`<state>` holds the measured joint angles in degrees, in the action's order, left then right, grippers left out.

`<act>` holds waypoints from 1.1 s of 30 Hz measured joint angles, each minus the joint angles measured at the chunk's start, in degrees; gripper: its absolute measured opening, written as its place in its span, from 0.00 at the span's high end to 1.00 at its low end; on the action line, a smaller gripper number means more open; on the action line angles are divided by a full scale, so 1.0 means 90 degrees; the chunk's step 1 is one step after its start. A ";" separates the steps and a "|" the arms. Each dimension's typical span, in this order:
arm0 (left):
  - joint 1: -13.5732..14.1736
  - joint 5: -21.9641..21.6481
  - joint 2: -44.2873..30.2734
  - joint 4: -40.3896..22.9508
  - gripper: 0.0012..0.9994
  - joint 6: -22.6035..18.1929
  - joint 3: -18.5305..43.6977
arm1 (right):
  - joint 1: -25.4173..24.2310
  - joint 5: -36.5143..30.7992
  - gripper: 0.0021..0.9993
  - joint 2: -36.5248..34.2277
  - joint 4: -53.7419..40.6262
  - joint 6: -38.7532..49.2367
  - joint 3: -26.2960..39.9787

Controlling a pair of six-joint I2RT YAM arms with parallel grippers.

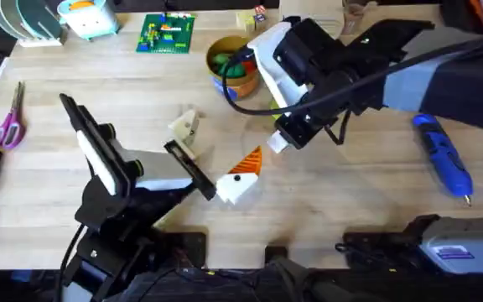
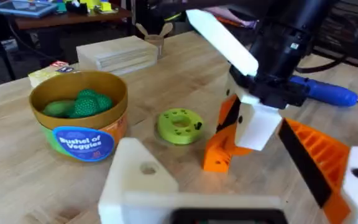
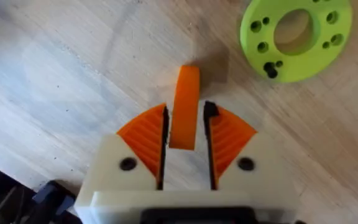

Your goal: Pick up the gripper from the table and insert it into the empty holder that is missing its gripper. Then pick up a screw, insert it into the mounting hole, and use the screwdriver to tighten it. Finally, clean up the table by picking up the vegetable and placing it into the bucket.

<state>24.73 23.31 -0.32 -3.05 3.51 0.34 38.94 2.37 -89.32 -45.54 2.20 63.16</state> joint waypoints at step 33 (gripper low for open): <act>0.0000 0.0002 0.0000 0.0000 0.01 0.0000 0.0000 | -0.2758 0.3954 0.99 0.2181 0.2072 -0.1352 -0.0620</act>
<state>24.73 23.33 -0.32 -3.05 3.51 0.34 14.12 37.96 -69.69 -26.90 -9.97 57.58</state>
